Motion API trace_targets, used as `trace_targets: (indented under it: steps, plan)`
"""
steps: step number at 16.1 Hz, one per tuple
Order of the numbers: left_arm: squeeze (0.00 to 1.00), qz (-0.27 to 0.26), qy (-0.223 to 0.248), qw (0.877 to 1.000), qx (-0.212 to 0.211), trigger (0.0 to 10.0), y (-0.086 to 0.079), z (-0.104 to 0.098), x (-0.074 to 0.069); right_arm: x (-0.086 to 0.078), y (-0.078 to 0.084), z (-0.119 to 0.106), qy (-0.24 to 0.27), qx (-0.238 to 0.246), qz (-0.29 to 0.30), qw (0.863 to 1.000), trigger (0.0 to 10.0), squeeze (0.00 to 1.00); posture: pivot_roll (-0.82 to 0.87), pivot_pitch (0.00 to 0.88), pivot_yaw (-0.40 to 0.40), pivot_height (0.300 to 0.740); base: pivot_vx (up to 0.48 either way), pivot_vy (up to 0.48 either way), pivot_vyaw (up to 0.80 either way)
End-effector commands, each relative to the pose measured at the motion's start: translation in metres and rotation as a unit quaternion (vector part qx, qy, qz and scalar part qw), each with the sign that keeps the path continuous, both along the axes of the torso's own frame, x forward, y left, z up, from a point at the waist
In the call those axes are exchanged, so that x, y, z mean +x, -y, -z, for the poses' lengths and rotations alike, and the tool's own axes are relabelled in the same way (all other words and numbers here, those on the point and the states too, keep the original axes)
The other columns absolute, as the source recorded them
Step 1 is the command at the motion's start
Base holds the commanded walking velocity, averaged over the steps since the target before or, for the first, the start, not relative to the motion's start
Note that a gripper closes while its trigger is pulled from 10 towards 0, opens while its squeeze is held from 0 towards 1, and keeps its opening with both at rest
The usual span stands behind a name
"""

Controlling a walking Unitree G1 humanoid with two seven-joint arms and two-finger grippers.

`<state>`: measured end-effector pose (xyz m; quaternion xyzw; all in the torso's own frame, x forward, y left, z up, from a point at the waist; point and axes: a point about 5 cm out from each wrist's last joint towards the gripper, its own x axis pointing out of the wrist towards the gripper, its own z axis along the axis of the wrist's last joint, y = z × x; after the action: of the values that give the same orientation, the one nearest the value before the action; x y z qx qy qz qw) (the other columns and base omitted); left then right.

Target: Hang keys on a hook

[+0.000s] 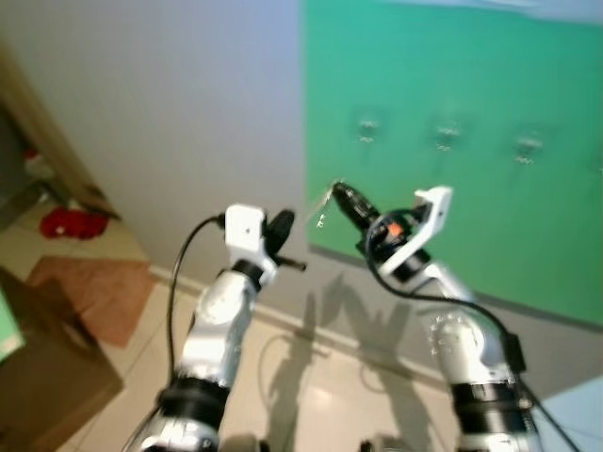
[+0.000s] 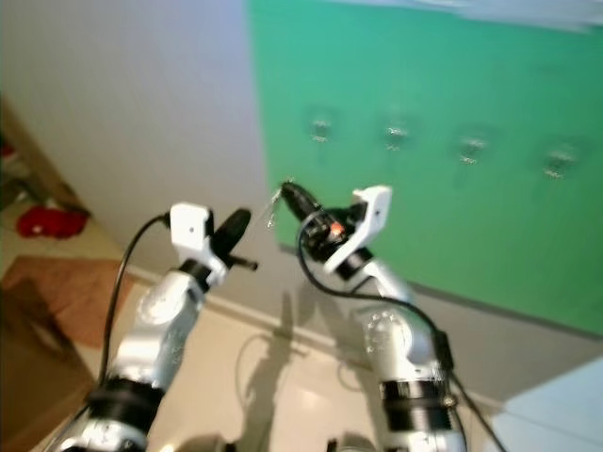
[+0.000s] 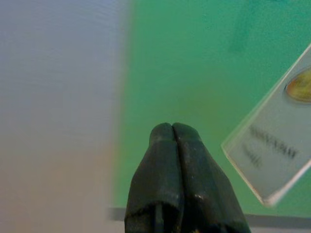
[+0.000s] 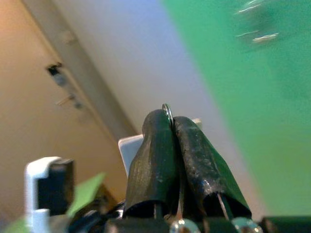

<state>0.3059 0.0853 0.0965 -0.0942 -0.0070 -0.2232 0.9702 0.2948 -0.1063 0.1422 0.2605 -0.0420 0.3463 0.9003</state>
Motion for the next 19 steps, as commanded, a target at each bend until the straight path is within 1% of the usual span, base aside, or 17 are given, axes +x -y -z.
trace_targets:
  steps: [1, 2, 4, 5, 7, 10, 11, 13, 14, 18, 19]
  plan:
    - [0.0, 0.008, -0.002, 1.0, 0.005, 10.0, 0.002, 0.0, -0.001, 0.001, 0.0, -0.009, 0.021, 0.003, 0.006, 1.0, 10.0, 0.0, 0.03, 0.089, 0.039, 0.74, 0.281, 0.0, 0.0]
    - [0.0, 0.009, -0.002, 1.0, 0.005, 10.0, 0.003, 0.0, -0.002, 0.002, -0.001, -0.009, 0.017, 0.002, 0.008, 1.0, 10.0, 0.0, 0.03, 0.09, 0.039, 0.74, 0.281, 0.0, 0.0]
    - [0.0, 0.01, -0.003, 1.0, 0.005, 10.0, 0.003, 0.0, -0.002, 0.007, 0.0, -0.016, 0.019, 0.006, 0.03, 0.999, 10.0, 0.0, 0.03, 0.094, 0.039, 0.74, 0.274, 0.0, 0.0]
    - [0.0, 0.01, -0.004, 1.0, 0.006, 10.0, 0.003, 0.0, -0.003, 0.012, -0.002, -0.024, 0.025, 0.011, 0.042, 0.999, 10.0, 0.0, 0.03, 0.101, 0.043, 0.74, 0.27, 0.0, 0.0]
    - [0.0, 0.011, -0.005, 1.0, 0.005, 10.0, 0.003, 0.0, -0.004, 0.022, -0.011, -0.034, 0.031, 0.0, 0.053, 0.998, 10.0, 0.0, 0.03, 0.108, 0.045, 0.74, 0.257, 0.0, 0.0]
    - [0.0, 0.009, -0.006, 1.0, 0.001, 10.0, 0.003, -0.001, -0.006, 0.037, -0.014, -0.037, 0.009, -0.013, 0.082, 0.996, 10.0, 0.0, 0.04, 0.125, 0.043, 0.74, 0.0, 0.0, 0.0]
    - [0.0, 0.007, -0.006, 1.0, 0.0, 10.0, 0.002, -0.002, -0.007, 0.039, -0.019, -0.038, 0.007, -0.014, 0.075, 0.997, 10.0, 0.0, 0.04, 0.129, 0.04, 0.74, 0.0, 0.0, 0.0]
    - [0.0, 0.006, -0.006, 1.0, 0.001, 10.0, 0.002, -0.001, -0.008, 0.039, -0.024, -0.039, 0.002, -0.014, 0.061, 0.998, 10.0, 0.0, 0.05, 0.134, 0.036, 0.74, 0.0, 0.0, 0.0]
    - [0.0, 0.004, -0.008, 1.0, 0.001, 10.0, 0.001, 0.0, -0.01, 0.034, -0.034, -0.037, -0.002, -0.014, 0.025, 1.0, 10.0, 0.0, 0.05, 0.137, 0.032, 0.74, 0.0, 0.0, 0.0]
    - [0.0, 0.002, -0.011, 1.0, 0.0, 10.0, 0.001, 0.0, -0.011, 0.027, -0.036, -0.036, 0.008, 0.0, -0.005, 1.0, 10.0, 0.0, 0.05, 0.135, 0.032, 0.74, 0.0, 0.0, 0.0]
    - [0.0, 0.002, -0.011, 1.0, 0.001, 10.0, 0.001, 0.0, -0.011, 0.027, -0.034, -0.028, -0.004, -0.017, 0.002, 1.0, 10.0, 0.0, 0.05, 0.138, 0.034, 0.74, 0.0, 0.0, 0.0]
